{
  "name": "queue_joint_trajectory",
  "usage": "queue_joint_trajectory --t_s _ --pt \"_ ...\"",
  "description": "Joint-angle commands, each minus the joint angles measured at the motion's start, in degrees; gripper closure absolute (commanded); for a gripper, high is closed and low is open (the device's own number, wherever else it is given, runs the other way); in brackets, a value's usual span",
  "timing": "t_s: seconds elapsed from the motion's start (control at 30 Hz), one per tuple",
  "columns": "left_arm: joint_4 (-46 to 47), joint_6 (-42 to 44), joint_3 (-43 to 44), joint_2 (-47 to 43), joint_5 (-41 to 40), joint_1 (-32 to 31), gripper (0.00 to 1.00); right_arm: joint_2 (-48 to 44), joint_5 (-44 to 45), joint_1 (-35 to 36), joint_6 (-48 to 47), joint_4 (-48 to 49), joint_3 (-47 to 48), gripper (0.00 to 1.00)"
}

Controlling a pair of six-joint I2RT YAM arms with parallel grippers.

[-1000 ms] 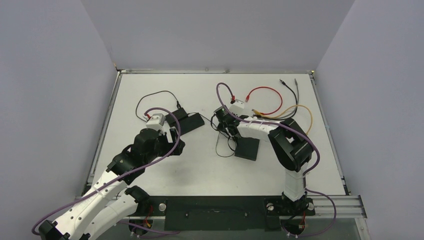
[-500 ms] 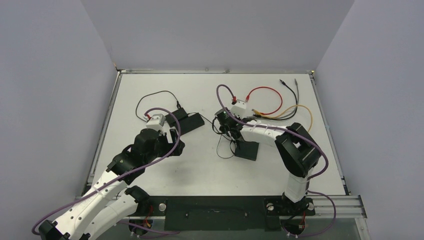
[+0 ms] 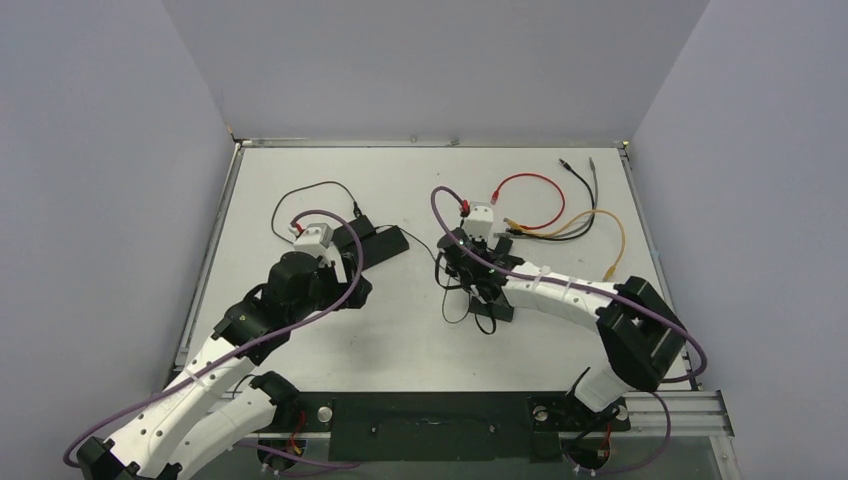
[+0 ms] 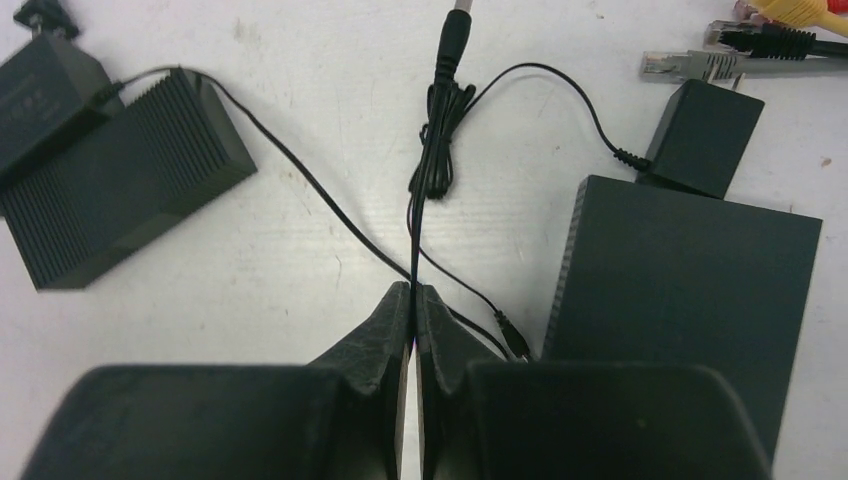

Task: Insert the plug into the switch port
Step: Pick up the power from the center of the board.

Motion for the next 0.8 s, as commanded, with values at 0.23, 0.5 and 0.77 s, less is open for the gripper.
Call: queue_joint_trajectory --t_s 0.23,0.5,0.77 --pt "3.7 3.2 5.3 -0.1 11.5 0.6 0.18 -22.4 -20.7 2.4 -20.8 19.0 -18.8 1.00" --pt "4.9 4.8 7.8 1.6 22.8 0.8 0.14 -35.3 -31.9 7.1 -28.9 14.0 -22.8 1.00" --pt "7.1 4.3 8.8 2.8 33.6 1.0 0.14 -42.2 -39.9 10.7 -33.5 5.9 -21.9 1.00"
